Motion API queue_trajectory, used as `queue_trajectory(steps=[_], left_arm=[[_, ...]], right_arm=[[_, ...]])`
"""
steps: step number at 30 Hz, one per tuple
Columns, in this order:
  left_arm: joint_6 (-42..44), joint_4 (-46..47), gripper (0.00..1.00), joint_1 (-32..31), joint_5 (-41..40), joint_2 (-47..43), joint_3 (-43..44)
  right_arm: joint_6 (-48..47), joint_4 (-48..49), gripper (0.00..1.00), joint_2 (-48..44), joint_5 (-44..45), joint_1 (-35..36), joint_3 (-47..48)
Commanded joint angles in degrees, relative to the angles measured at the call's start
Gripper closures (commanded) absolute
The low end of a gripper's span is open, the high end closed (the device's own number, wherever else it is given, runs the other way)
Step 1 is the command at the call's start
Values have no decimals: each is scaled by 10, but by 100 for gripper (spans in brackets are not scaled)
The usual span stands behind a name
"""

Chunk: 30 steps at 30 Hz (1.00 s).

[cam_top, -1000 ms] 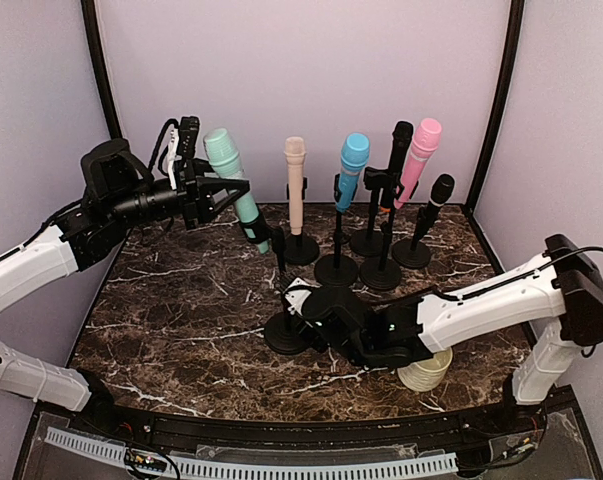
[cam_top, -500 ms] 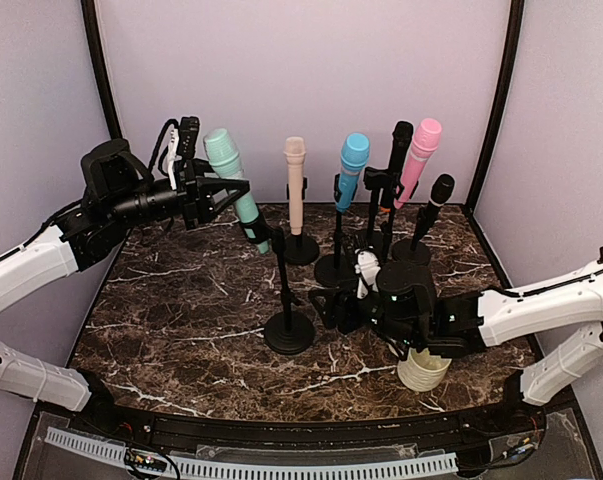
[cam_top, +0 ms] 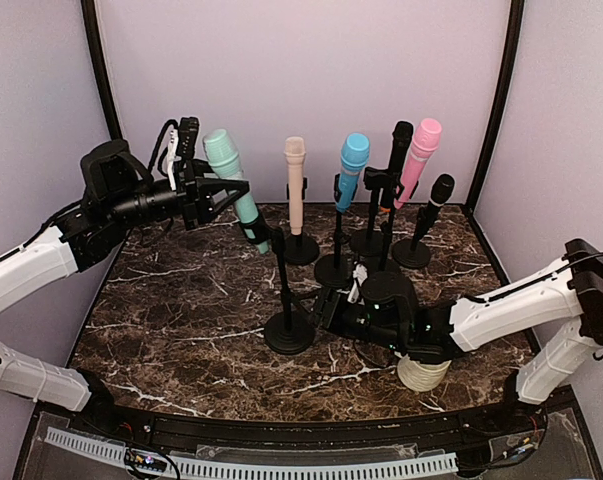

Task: Remove the microphone from the stand
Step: Unscrew the knob on the stand of the microphone stand.

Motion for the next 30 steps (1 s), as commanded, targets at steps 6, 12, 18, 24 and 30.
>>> queue_trajectory(steps=[6, 12, 18, 24, 30], left_arm=[[37, -73, 78, 4, -14, 8, -28], [38, -73, 78, 4, -15, 8, -28], [39, -73, 78, 4, -15, 8, -28], [38, -73, 78, 4, -15, 9, -29], [39, -73, 78, 4, -16, 10, -29]], right_arm=[[47, 79, 40, 42, -21, -9, 3], [51, 101, 47, 56, -25, -15, 3], [44, 112, 52, 70, -27, -18, 13], [42, 124, 54, 83, -33, -21, 18], [33, 129, 54, 90, -33, -24, 23]])
